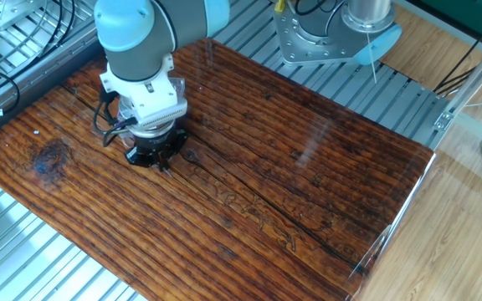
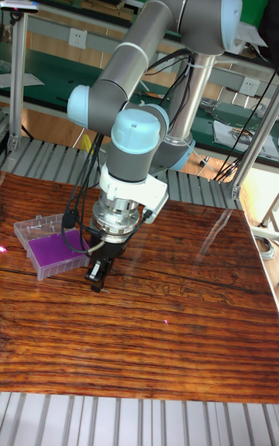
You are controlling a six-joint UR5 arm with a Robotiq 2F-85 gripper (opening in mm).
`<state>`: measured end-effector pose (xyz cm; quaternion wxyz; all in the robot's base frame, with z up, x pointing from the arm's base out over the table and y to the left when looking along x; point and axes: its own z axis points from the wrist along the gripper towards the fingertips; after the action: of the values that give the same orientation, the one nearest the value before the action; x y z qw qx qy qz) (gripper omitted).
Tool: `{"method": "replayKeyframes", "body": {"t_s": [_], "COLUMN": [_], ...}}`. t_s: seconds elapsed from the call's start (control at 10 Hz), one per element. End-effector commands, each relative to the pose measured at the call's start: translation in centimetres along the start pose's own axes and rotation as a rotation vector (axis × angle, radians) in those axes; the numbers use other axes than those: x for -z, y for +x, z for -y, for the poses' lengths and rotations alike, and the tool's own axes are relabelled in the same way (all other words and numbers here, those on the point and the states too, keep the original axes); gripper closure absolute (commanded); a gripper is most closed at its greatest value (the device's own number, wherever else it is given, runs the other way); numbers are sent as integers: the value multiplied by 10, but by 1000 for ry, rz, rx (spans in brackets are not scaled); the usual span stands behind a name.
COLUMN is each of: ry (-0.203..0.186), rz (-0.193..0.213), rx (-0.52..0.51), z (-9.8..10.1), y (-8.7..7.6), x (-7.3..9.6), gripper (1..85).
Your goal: Insert a small pipette tip into the holder for small pipette tips
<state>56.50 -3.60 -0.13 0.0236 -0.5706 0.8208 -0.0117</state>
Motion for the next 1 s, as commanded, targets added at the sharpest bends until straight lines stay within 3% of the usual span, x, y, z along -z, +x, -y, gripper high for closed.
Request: {"method": "replayKeyframes", "body": {"t_s": [0.0, 0.5, 0.7, 0.9], "ry": [1, -24, -38, -4], "rz": [16, 9, -1, -81], "rx": [-16, -43, -49, -20], "z": [1, -7, -15, -12], "y": [-4, 0, 3, 25], "x": [0, 11, 28, 56], "gripper": [737, 833, 847, 847]}}
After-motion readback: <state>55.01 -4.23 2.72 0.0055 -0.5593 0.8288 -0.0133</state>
